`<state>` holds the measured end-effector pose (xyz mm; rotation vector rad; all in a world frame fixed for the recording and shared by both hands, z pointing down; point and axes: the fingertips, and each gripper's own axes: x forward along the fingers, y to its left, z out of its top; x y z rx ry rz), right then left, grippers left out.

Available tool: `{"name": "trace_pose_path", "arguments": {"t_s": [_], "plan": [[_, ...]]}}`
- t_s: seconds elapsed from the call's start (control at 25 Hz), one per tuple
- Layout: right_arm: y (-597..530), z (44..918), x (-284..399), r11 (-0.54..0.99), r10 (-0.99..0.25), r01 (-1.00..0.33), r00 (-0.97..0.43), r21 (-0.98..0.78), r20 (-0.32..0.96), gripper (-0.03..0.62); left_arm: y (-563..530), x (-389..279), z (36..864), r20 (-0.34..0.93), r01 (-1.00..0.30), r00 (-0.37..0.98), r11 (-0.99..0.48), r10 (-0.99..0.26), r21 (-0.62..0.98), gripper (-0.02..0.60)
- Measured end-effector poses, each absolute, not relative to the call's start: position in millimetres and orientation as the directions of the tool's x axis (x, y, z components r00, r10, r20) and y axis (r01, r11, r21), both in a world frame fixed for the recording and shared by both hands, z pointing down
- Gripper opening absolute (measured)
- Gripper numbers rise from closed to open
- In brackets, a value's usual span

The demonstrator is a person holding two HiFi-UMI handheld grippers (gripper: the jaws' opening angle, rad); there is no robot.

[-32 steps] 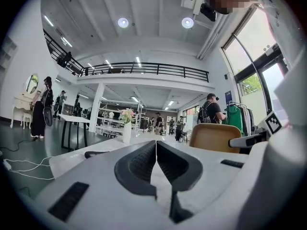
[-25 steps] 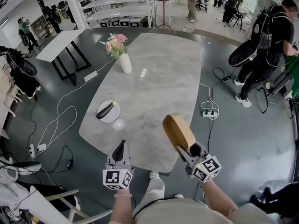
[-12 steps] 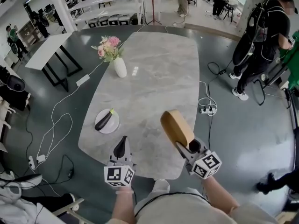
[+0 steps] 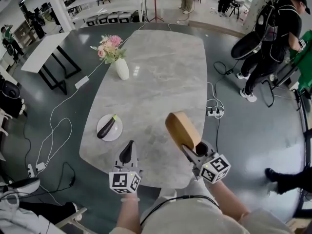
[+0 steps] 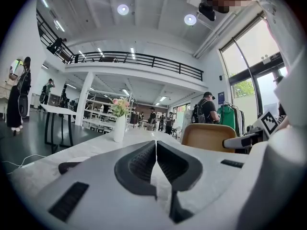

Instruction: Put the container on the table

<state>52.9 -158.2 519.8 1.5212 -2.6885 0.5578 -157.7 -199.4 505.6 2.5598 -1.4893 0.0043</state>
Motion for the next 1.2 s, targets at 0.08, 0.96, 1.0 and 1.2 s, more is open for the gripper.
{"name": "trace_pose_path", "arguments": {"t_s": [0.08, 0.96, 1.0, 1.2], "plan": [[-165.2, 521.5, 51.3, 0.484, -0.817, -0.821, -0.548, -0.302, 0.179, 0.219, -202.2, -158.9, 508.3, 0.098, -0.870, 0.484, -0.467, -0.869, 0.155, 0.009], [-255.9, 573.0, 32.6, 0.421, -0.701, -0.692, -0.658, -0.586, 0.273, 0.219, -225.3, -150.9, 523.3, 0.173, -0.935, 0.346, -0.322, -0.922, 0.150, 0.009], [-260.1, 576.3, 31.2, 0.402, -0.698, -0.680, -0.661, -0.613, 0.275, 0.219, -226.3, -150.1, 525.5, 0.178, -0.935, 0.344, -0.320, -0.922, 0.149, 0.009], [-284.5, 590.7, 17.5, 0.306, -0.693, -0.608, -0.670, -0.732, 0.267, 0.219, -231.8, -150.1, 531.6, 0.186, -0.939, 0.332, -0.306, -0.925, 0.155, 0.009]]}}
